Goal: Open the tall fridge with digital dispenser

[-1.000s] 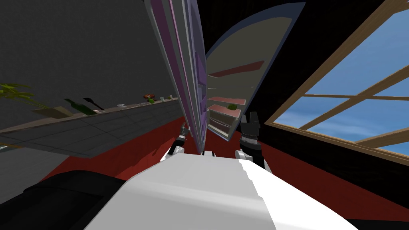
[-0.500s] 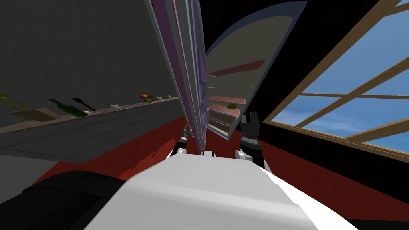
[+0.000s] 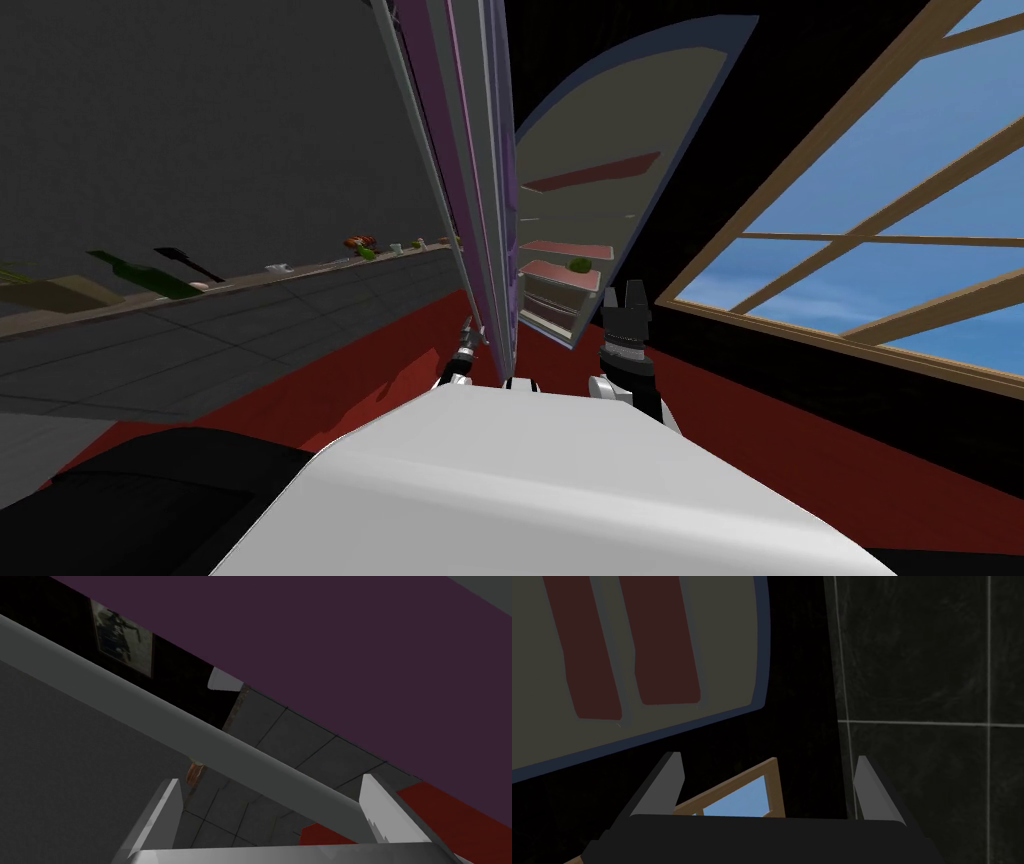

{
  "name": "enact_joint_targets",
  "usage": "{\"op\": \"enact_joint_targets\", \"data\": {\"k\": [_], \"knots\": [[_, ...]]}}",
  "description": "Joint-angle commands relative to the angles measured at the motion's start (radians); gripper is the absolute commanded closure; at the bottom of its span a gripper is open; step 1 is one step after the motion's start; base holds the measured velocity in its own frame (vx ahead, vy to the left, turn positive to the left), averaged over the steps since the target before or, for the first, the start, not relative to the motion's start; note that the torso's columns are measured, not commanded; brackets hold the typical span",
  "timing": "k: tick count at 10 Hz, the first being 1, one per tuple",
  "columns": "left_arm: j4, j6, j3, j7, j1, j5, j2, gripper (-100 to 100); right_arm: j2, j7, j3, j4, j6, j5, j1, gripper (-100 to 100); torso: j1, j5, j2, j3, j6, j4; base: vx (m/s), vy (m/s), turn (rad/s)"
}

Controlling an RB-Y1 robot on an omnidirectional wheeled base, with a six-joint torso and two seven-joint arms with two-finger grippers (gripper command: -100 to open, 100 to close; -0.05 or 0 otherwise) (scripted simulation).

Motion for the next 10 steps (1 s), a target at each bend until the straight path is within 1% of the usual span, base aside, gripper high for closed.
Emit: {"op": "enact_joint_targets", "data": {"k": [1, 3, 7, 8, 9, 10], "knots": [[0.050, -0.027, -0.018, 0.013, -0.008, 0.002, -0.019, -100, 0.000, 0.000, 0.000, 0.000, 0.000, 0.000, 0.000, 0, 0.000, 0.000, 0.000, 0.000, 0.000, 0.000, -0.014, 0.069, -0.050], [0.102, -0.053, -0.037, 0.026, -0.016, 0.003, -0.040, -100, 0.000, 0.000, 0.000, 0.000, 0.000, 0.000, 0.000, 0, 0.000, 0.000, -0.001, 0.000, 0.000, 0.000, -0.013, 0.073, -0.069], [0.175, -0.092, -0.064, 0.044, -0.026, 0.006, -0.071, -100, 0.000, 0.000, 0.000, 0.000, 0.000, 0.000, 0.000, 0, 0.000, 0.000, 0.000, 0.000, 0.000, 0.000, -0.017, 0.072, -0.059], [0.162, -0.085, -0.061, 0.039, -0.022, 0.004, -0.069, -100, 0.000, 0.000, 0.000, 0.000, 0.000, 0.000, 0.000, 0, 0.000, 0.000, -0.001, 0.000, 0.000, 0.000, -0.001, 0.027, -0.011], [0.145, -0.057, -0.053, 0.037, -0.033, 0.009, -0.070, -100, 0.000, 0.000, 0.000, 0.000, 0.000, 0.000, 0.000, 0, -0.002, -0.001, -0.001, -0.001, 0.000, 0.000, 0.063, -0.002, 0.033], [0.158, -0.073, -0.058, 0.038, -0.026, 0.007, -0.070, -100, 0.000, 0.000, 0.000, 0.000, 0.000, 0.000, 0.000, 0, -0.002, -0.001, -0.006, -0.003, 0.002, 0.000, 0.022, -0.001, 0.037]]}}
